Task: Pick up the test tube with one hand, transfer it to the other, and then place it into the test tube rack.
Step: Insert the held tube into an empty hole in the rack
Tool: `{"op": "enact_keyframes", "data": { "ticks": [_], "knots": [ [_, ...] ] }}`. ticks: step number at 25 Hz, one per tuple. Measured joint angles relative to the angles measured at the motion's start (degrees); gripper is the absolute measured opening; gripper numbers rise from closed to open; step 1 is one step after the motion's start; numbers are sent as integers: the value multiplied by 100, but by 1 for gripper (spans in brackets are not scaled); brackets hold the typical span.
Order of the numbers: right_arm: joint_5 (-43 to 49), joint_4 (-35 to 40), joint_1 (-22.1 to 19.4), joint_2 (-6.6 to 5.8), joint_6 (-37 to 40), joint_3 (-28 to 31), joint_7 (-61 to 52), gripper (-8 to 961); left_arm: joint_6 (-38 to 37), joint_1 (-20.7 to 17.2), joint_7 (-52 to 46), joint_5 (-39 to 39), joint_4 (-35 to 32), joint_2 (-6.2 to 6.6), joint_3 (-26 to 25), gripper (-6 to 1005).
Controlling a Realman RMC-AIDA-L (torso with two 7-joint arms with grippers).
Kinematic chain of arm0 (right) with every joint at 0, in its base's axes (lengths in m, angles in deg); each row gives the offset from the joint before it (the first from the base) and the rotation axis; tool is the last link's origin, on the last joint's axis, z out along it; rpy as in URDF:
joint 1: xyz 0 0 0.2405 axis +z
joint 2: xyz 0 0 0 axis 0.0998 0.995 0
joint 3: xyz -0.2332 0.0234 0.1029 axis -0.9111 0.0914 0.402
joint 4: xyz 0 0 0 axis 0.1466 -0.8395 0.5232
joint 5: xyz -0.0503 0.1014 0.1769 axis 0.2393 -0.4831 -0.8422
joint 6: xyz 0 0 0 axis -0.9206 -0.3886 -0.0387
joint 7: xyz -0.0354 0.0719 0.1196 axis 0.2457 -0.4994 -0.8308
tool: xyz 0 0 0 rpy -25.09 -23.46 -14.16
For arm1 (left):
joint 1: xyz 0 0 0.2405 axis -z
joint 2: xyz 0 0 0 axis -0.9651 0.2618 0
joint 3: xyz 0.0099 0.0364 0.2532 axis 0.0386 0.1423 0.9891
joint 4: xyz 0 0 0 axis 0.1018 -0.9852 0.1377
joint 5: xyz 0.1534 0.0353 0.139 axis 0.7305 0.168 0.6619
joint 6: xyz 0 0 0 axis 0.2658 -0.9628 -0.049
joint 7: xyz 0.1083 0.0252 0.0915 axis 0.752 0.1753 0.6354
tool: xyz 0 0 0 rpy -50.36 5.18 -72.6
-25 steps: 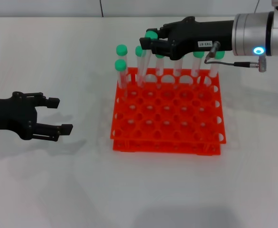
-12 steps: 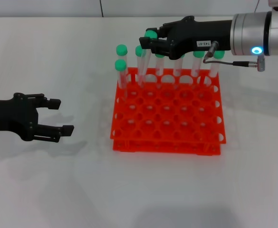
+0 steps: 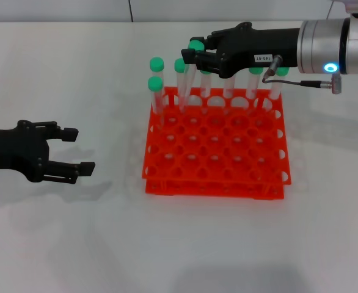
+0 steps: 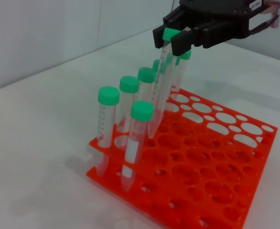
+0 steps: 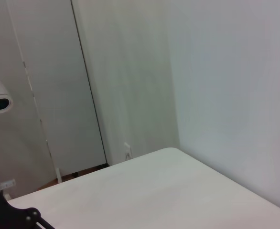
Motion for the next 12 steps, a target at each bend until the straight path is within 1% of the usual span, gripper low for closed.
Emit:
{"op": "enact_keyframes", "data": {
  "ticks": [12],
  "knots": [
    [3,-62,-5,1,-13,-9,12,265,-4,5,0,0,0,-14,0,886]
  ]
}}
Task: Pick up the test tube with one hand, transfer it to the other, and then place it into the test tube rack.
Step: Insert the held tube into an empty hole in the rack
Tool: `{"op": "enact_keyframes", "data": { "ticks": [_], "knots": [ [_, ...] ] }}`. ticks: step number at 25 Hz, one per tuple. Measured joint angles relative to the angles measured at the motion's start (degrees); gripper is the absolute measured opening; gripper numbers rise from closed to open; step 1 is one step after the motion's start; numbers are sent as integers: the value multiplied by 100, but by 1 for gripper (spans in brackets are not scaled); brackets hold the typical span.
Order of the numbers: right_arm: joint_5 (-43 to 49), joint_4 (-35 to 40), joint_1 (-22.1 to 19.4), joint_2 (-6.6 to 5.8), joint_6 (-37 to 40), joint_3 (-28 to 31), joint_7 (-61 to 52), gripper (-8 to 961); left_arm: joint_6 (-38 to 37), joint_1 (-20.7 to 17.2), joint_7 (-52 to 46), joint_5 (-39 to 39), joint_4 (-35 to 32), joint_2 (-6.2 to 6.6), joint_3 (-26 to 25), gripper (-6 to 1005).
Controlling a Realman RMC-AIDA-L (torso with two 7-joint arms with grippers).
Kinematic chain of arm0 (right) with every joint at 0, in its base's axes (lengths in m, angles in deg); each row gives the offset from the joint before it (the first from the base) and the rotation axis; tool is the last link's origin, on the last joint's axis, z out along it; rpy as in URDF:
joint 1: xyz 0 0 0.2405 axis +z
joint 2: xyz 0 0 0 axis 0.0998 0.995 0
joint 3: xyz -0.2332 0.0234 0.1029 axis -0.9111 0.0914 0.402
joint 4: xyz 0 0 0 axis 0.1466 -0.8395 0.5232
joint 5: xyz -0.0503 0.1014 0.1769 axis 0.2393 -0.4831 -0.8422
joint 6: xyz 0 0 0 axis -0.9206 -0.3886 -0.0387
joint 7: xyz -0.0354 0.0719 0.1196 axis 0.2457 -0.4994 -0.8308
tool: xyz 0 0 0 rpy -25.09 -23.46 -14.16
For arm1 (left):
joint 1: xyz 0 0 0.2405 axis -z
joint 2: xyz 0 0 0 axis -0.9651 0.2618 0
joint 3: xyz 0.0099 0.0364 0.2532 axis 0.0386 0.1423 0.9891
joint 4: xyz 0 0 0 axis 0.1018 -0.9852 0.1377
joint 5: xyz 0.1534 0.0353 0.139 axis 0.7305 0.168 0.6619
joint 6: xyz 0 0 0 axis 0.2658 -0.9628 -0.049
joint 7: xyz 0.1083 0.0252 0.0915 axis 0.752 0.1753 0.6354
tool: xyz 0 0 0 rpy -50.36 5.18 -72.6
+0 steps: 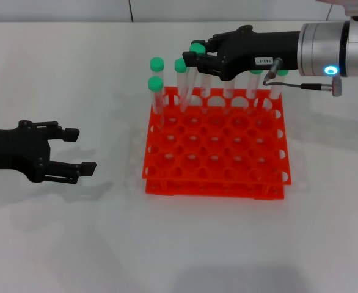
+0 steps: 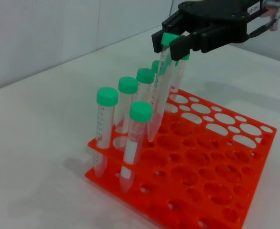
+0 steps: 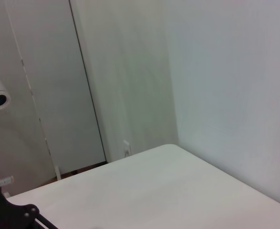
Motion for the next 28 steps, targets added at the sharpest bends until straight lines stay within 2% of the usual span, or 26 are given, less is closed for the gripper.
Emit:
{"op": "enact_keyframes", "data": {
  "ticks": [28],
  "knots": [
    [-9,-8,39,17,-309,-374,71,265,-49,0,32,0,3,-13,0,886]
  ]
}}
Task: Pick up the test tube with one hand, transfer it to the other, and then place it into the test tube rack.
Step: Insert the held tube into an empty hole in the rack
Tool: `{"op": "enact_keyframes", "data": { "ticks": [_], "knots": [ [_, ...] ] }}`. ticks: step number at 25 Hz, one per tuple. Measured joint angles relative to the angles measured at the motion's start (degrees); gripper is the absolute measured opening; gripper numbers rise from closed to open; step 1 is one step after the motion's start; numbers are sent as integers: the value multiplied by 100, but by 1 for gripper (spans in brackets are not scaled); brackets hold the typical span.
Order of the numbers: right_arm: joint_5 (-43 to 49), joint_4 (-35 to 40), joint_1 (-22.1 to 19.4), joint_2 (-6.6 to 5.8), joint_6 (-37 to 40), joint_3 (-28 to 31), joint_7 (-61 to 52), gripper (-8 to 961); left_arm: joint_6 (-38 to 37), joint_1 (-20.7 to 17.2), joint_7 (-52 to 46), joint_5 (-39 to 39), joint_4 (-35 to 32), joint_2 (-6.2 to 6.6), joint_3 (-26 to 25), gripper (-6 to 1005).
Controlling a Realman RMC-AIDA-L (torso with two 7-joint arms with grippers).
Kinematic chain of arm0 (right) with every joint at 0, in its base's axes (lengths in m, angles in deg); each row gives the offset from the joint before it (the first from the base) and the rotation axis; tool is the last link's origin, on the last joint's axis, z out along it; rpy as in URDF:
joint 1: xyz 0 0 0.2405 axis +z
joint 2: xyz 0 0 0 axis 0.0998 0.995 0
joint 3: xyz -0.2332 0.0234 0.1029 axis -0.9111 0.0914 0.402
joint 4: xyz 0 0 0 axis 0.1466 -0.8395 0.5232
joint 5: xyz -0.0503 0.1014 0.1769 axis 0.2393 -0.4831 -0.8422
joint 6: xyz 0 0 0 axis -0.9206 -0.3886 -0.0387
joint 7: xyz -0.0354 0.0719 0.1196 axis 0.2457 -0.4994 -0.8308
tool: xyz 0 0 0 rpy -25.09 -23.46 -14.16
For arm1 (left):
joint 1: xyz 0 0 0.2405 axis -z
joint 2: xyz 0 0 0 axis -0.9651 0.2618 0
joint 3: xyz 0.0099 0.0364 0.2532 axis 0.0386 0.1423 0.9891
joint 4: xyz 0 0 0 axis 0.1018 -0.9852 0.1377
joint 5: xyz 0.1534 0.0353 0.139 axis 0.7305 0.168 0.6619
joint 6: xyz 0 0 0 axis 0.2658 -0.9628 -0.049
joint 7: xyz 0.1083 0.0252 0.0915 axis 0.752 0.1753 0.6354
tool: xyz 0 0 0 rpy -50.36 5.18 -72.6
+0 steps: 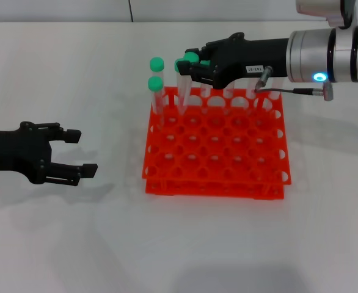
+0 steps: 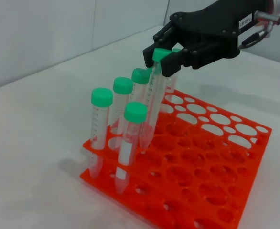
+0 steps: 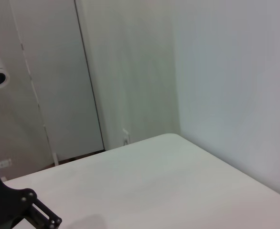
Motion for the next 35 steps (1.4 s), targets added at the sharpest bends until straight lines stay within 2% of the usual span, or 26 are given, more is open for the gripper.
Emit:
{"op": "enact_keyframes", "data": {
  "ticks": [35],
  "knots": [
    [0,-170,65,9,-336,-232,2,265,-9,4,30,0,71,-9,0,886]
  ]
}}
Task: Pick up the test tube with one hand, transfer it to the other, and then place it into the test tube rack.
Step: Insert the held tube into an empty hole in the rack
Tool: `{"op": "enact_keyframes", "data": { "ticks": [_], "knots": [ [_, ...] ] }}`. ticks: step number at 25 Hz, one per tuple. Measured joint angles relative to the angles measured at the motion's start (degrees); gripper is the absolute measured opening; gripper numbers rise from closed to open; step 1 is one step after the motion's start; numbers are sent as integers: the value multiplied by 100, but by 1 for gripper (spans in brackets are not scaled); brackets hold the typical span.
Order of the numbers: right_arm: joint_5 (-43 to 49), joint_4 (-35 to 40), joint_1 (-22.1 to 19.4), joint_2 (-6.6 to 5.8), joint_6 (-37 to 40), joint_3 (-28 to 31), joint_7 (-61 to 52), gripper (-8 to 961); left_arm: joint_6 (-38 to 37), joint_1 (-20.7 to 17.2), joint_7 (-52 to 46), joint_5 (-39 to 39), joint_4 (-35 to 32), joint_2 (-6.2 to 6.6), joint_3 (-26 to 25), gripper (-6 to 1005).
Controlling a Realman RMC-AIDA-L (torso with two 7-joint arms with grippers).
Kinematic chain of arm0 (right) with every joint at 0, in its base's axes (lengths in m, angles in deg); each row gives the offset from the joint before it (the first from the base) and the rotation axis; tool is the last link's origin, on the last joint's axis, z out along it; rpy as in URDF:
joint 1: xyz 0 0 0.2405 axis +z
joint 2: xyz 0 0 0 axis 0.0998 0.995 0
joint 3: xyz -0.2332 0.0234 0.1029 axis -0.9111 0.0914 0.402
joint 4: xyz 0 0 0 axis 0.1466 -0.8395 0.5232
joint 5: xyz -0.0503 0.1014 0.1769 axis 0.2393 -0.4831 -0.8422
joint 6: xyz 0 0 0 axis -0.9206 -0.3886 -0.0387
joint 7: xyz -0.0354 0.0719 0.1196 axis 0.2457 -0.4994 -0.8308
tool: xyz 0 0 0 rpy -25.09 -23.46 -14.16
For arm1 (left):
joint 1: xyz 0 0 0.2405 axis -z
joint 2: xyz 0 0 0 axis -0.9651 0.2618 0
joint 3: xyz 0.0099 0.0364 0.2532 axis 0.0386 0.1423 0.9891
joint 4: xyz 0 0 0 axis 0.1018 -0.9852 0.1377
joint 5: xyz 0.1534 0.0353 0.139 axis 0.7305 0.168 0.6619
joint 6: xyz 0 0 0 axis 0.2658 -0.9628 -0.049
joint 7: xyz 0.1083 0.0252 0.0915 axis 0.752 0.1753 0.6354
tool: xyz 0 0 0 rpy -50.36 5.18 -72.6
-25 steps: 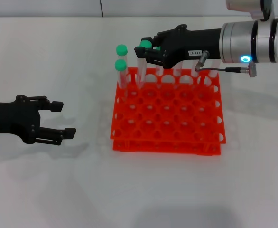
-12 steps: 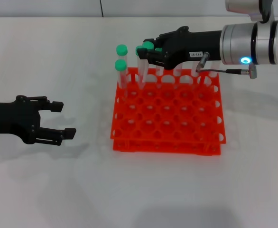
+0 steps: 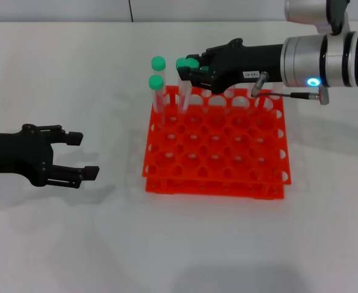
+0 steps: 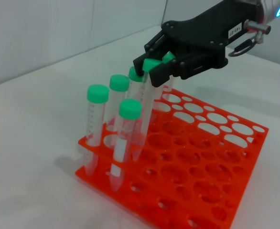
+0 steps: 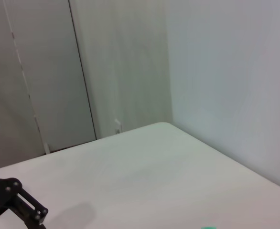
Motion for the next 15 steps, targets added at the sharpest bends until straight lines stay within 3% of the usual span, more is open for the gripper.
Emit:
{"op": "enact_keyframes", "data": {
  "ticks": [15],
  "knots": [
    [-6,-6,3,-1,-52,-82,-1,265,0,-3,13,0,5,0,0,886]
  ]
}}
